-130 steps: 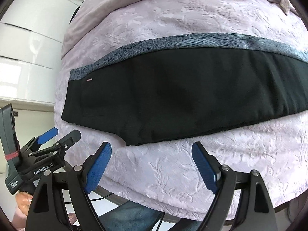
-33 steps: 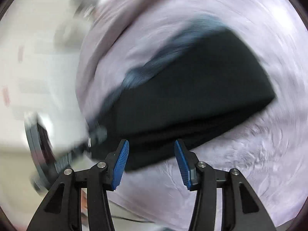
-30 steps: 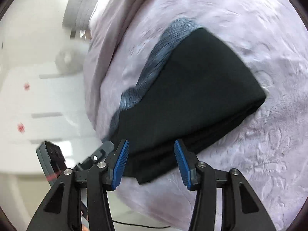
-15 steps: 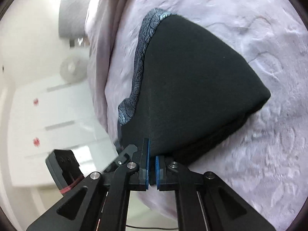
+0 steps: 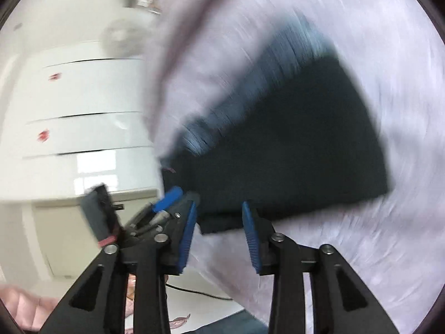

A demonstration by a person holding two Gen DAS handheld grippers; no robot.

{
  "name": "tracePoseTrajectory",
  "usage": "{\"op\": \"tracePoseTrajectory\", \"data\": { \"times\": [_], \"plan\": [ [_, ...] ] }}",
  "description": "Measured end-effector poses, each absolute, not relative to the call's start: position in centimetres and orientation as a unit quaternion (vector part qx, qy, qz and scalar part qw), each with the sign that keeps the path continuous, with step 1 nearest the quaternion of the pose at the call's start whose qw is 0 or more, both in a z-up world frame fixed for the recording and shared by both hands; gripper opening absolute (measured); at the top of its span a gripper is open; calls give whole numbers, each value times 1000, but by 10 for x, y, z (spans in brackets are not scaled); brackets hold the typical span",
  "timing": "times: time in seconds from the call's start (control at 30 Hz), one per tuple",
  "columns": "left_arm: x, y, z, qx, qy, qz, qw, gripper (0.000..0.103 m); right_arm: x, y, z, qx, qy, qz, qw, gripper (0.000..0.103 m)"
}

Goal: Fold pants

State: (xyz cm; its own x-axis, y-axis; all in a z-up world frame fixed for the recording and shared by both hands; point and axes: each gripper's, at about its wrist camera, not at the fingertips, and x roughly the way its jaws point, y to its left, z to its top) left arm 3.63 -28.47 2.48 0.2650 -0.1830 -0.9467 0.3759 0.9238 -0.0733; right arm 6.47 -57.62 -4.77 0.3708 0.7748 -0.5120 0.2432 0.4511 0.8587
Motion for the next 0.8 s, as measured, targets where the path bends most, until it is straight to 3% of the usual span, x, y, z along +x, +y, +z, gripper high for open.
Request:
{"op": "tracePoseTrajectory", "data": {
  "times": [0.1, 0.3, 0.33, 0.37, 0.5, 0.6, 0.7, 0.8],
  "plan": [
    [49, -301, 35, 82, 565, -190, 798, 75, 81, -620, -36, 465, 488, 159, 721, 49],
    [65, -353, 10, 90, 564, -227, 789, 75, 122, -665, -111, 476, 537, 102, 689, 49],
    [69, -358, 2, 94, 570, -225, 785, 75, 127, -661, -122, 493, 538, 113, 675, 48],
    [69, -360, -2, 100, 572, -221, 784, 75, 127, -663, -130, 510, 536, 125, 661, 39],
    [68, -351, -20, 124, 581, -203, 779, 75, 125, -649, -117, 496, 534, 148, 669, 36],
    [62, -349, -25, 141, 574, -213, 778, 75, 129, -634, -96, 436, 550, 146, 697, 35],
    [57, -357, -32, 169, 568, -212, 777, 75, 142, -613, -106, 294, 609, 73, 733, 35],
    [56, -357, -31, 171, 567, -208, 778, 75, 146, -602, -110, 270, 612, 41, 742, 39]
  ]
}}
